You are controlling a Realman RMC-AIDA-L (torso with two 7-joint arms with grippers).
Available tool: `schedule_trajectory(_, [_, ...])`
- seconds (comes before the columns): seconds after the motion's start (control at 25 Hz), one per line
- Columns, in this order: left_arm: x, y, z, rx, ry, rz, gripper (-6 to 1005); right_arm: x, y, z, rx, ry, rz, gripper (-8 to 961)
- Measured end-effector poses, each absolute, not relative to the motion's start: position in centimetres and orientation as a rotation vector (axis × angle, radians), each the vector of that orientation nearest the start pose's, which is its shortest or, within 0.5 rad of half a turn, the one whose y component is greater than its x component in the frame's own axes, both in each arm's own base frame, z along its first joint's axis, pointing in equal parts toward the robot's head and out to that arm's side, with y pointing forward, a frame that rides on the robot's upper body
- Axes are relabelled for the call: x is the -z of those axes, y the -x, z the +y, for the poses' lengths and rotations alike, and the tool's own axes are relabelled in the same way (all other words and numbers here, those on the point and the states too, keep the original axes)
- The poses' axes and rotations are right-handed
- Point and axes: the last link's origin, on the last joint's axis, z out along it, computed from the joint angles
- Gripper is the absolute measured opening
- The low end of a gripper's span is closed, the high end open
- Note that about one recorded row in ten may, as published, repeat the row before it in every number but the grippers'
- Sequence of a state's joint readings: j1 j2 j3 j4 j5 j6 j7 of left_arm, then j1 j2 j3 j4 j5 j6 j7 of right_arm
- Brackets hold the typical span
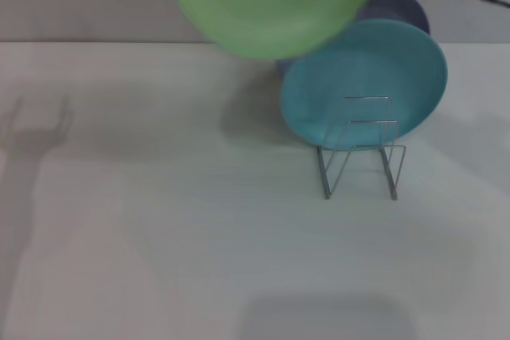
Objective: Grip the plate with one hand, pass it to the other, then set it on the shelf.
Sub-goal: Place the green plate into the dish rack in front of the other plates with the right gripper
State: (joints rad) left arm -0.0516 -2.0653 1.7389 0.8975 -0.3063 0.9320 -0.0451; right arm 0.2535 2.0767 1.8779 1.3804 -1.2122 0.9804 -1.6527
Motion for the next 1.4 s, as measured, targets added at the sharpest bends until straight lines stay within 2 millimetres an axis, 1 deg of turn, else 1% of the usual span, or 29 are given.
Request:
schedule_trajectory(0.16, [-5.0,29.9,31.4,0.806,1.397,-0.377,760,-9.4,-17.3,34.1,-1.073,2.105,0.134,18])
schedule_trajectory(0.4, [-4.4,30.3,31.1,0.82,1.403,-0.352,759,-10.0,-22.2,31.7,-1.103,1.971,0.066,19])
schedule_trajectory(0.52, [-4.2,30.5,31.0,0.814,1.409,-0.362,759,-10.0,-24.1,30.5,-1.089,1.91,0.01,19])
schedule_trajectory(0.68, [-3.4,30.9,30.9,0.797,1.443,-0.35,759,-9.6,-26.1,29.3,-1.058,1.856,-0.022,19])
schedule_trajectory(0.88, [-2.6,31.4,30.2,0.794,1.474,-0.284,758,-9.3,-27.1,28.7,-1.004,1.838,-0.068,19])
schedule_trajectory(1.04, [-2.3,31.9,30.0,0.778,1.491,-0.288,758,-9.1,-27.4,28.7,-0.979,1.841,-0.085,18])
schedule_trajectory(1.4, [-1.6,32.0,29.5,0.765,1.521,-0.291,758,-8.8,-28.3,28.8,-0.886,1.845,-0.117,18])
